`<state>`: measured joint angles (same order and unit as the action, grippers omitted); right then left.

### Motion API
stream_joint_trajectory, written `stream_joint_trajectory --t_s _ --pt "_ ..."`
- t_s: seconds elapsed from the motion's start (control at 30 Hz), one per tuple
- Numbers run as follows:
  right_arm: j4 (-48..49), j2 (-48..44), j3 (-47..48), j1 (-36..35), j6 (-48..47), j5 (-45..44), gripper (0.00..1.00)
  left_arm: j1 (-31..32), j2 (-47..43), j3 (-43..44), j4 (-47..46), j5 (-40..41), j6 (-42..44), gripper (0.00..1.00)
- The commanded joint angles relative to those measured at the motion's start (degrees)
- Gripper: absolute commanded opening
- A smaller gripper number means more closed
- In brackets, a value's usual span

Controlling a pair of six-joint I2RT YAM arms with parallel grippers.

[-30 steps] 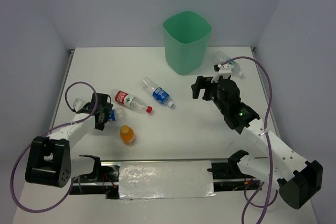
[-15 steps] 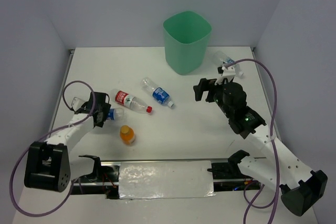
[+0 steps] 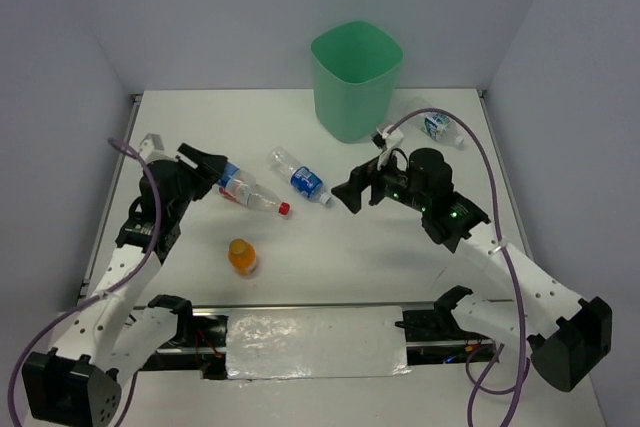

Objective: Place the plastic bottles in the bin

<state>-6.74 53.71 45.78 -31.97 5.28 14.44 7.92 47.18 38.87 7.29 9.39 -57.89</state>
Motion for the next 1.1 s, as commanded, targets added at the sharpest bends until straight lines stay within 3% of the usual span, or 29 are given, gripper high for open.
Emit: stream_joint_trajectory --t_s 0.0,0.13,0.3,0.53,0.7,0.73,0.83,0.87,0.9,0.97,1.0,1.03,1.07 --pt "9.5 3.8 5.0 -1.0 4.6 12.4 1.0 5.3 1.9 1.4 -9.9 -10.7 6.9 0.02" --pt "14.9 9.1 7.1 -3.7 8.2 14.3 1.0 14.8 2.7 -0.4 -16.7 -9.6 5.7 0.01" --pt "14.5 17.1 10.4 -9.6 11.1 7.5 1.0 21.9 3.9 -1.3 -20.0 -0.8 2.7 0.0" --pt "18.5 24.1 12.8 -13.8 14.6 8.9 1.0 27.0 6.3 -1.8 -23.2 4.5 0.4 0.0" --pt "17.3 26.7 13.7 -14.9 16.6 3.2 0.99 28.4 6.8 -1.2 -24.6 4.4 0.9 0.0" --pt "17.3 26.7 13.5 -14.9 16.7 2.4 0.96 28.5 6.7 -1.2 -24.7 4.6 1.1 0.0" --pt "15.4 26.8 14.0 -14.7 15.7 -1.0 0.73 28.7 6.7 -1.2 -25.1 4.7 1.0 0.0" --pt "14.7 26.7 14.0 -14.8 15.6 -2.2 0.59 28.6 6.9 -1.0 -25.1 4.7 1.1 0.0" --pt "14.7 26.5 13.8 -14.9 15.4 -2.5 0.54 28.7 6.9 -0.6 -24.9 4.8 1.1 0.0" --pt "14.5 25.4 13.3 -14.9 15.0 -3.5 0.41 28.6 7.0 -0.3 -24.3 5.2 1.7 0.16" --pt "14.3 25.0 13.1 -14.9 14.9 -5.2 0.39 28.7 7.0 0.0 -24.2 5.2 2.1 0.31" --pt "14.0 24.5 13.0 -14.9 14.5 -6.4 0.37 28.6 6.9 0.2 -23.6 5.3 2.4 0.76" --pt "12.6 23.7 13.1 -14.7 14.4 -9.4 0.34 28.6 6.7 1.0 -22.9 5.5 3.5 0.98"
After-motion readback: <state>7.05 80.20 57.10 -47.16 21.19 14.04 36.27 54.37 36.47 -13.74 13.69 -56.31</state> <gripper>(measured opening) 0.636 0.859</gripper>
